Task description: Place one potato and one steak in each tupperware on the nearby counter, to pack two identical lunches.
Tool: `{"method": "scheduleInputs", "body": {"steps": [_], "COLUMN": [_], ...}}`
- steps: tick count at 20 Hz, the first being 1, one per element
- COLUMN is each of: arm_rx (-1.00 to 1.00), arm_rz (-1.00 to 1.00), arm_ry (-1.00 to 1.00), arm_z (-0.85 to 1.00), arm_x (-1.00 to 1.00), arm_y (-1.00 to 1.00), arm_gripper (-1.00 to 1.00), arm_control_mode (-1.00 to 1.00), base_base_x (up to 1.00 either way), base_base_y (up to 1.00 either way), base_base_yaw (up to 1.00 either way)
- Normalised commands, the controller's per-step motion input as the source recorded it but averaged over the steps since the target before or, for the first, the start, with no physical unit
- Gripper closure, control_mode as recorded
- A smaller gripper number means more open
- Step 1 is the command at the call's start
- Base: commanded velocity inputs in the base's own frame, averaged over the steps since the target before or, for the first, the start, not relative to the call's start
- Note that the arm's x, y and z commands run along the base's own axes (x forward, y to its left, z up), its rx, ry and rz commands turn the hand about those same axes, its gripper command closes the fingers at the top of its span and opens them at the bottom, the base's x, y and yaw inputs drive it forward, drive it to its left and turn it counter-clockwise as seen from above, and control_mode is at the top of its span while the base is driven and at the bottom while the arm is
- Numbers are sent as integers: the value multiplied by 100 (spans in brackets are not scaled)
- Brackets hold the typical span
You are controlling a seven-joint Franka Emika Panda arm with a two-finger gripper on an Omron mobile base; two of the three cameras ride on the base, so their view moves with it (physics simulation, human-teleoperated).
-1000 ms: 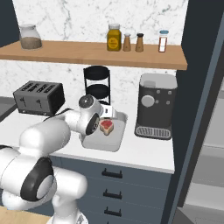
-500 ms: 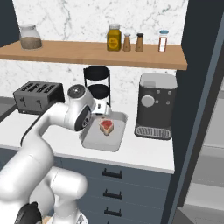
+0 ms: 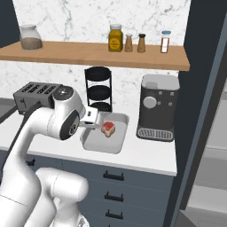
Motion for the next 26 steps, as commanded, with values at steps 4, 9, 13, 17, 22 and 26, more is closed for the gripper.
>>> {"method": "scheduleInputs", "body": {"steps": [4,9,13,17,22,26], "arm_rx": [3,-1,0,0,0,0], "arm_rz": [0,0,0,0,0,0], "arm_ry": [-1,-6,0,0,0,0], "arm_z": [17,17,0,0,0,0], "arm_x": [-90,-40,0,0,0,0], "arm_y": [9,3,0,0,0,0], "arm_gripper": [-100,-100,-100,-100,-100,-100], "arm_control_mode": [-100,100,100,100,100,100], "base_base_x": [0,-60,-89,-30,0,2], "base_base_y": [0,0,-44,-99,-100,-100], "base_base_yaw": [0,0,0,0,0,0]}}
